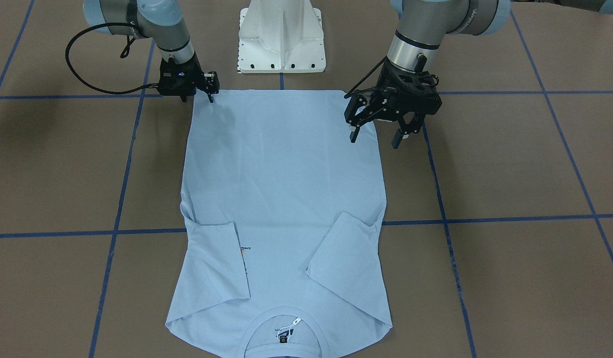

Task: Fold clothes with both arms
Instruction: 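Move both grippers to the hem corners nearest the robot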

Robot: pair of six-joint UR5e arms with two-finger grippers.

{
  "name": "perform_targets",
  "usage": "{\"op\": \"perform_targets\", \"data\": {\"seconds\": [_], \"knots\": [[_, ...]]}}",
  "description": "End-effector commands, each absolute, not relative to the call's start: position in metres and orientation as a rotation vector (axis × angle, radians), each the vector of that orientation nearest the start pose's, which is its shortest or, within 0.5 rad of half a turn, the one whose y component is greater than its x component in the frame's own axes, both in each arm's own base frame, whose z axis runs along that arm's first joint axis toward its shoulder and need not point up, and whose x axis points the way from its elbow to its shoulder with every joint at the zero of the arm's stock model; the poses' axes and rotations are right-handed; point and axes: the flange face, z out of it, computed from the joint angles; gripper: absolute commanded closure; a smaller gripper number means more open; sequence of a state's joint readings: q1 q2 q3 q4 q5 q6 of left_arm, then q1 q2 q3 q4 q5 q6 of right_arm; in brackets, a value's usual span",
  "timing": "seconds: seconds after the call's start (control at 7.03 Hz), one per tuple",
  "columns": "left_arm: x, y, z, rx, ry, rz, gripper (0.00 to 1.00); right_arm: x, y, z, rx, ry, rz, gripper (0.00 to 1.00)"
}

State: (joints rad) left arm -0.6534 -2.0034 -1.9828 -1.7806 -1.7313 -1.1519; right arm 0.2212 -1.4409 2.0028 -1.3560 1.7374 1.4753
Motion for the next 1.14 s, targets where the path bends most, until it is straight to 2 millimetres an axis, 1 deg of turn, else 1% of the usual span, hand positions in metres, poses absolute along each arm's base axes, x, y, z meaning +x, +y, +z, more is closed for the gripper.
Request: {"op": "perform_targets", "data": {"seconds": [0.0, 0.14, 0.43, 0.57, 0.71, 0.85, 1.0], "knots": [[0.384, -0.442, 0.217, 0.410, 0.978, -0.129, 0.00, -0.487, -0.226, 0.373, -0.058, -0.797, 0.042, 0.83], [0.383, -0.442, 0.217, 0.411, 0.978, -0.130, 0.00, -0.487, -0.226, 0.371, -0.064, -0.801, 0.040, 0.87], [0.383, -0.442, 0.218, 0.410, 0.976, -0.131, 0.00, -0.483, -0.226, 0.366, -0.064, -0.812, 0.039, 0.89], [0.384, -0.443, 0.219, 0.409, 0.975, -0.131, 0.00, -0.482, -0.226, 0.367, -0.064, -0.812, 0.039, 1.00], [0.383, -0.442, 0.223, 0.404, 0.971, -0.136, 0.00, -0.474, -0.225, 0.357, -0.055, -0.834, 0.040, 1.00], [0.387, -0.439, 0.240, 0.373, 0.957, -0.142, 0.00, -0.460, -0.223, 0.336, -0.036, -0.879, 0.041, 1.00], [0.388, -0.431, 0.263, 0.264, 0.962, -0.193, 0.00, -0.452, -0.223, 0.315, -0.032, -0.931, 0.034, 1.00]]}}
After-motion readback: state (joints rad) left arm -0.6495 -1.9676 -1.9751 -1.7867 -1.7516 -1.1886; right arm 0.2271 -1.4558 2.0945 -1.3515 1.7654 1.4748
